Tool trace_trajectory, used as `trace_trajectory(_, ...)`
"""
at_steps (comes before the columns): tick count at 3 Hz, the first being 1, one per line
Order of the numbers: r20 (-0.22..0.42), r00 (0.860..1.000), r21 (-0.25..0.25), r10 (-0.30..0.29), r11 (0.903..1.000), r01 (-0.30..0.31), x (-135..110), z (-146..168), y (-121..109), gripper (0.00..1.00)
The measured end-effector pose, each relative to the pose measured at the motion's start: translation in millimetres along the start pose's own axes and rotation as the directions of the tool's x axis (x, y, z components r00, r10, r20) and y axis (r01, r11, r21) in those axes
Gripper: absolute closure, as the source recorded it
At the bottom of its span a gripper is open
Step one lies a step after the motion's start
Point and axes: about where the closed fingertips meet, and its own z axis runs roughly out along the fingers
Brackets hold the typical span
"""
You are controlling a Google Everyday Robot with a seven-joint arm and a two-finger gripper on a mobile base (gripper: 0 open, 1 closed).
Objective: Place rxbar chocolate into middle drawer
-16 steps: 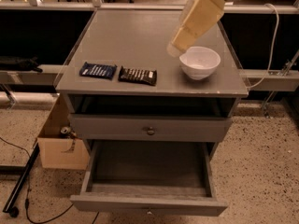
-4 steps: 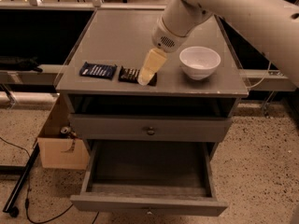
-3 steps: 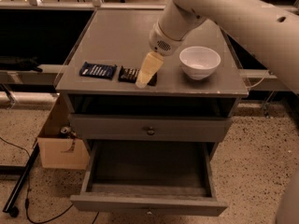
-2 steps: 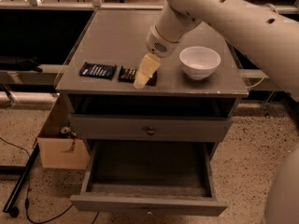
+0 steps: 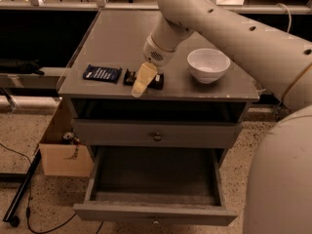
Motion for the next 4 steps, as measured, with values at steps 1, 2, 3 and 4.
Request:
trace_trajectory(1, 0.000, 1.000, 0.000, 0.000, 1.0000, 0.000, 0.0, 0.0, 0.0, 0.00)
trace_trajectory(2, 0.000, 1.000, 0.000, 0.000, 1.0000, 0.000, 0.0, 0.1, 0.0, 0.27)
trace_trajectory(3, 0.000, 1.000, 0.000, 0.000, 1.0000, 0.000, 0.0, 0.1, 0.0, 0.50)
trace_trajectory(4, 0.000, 1.000, 0.000, 0.000, 1.0000, 0.000, 0.0, 0.1, 0.1, 0.74)
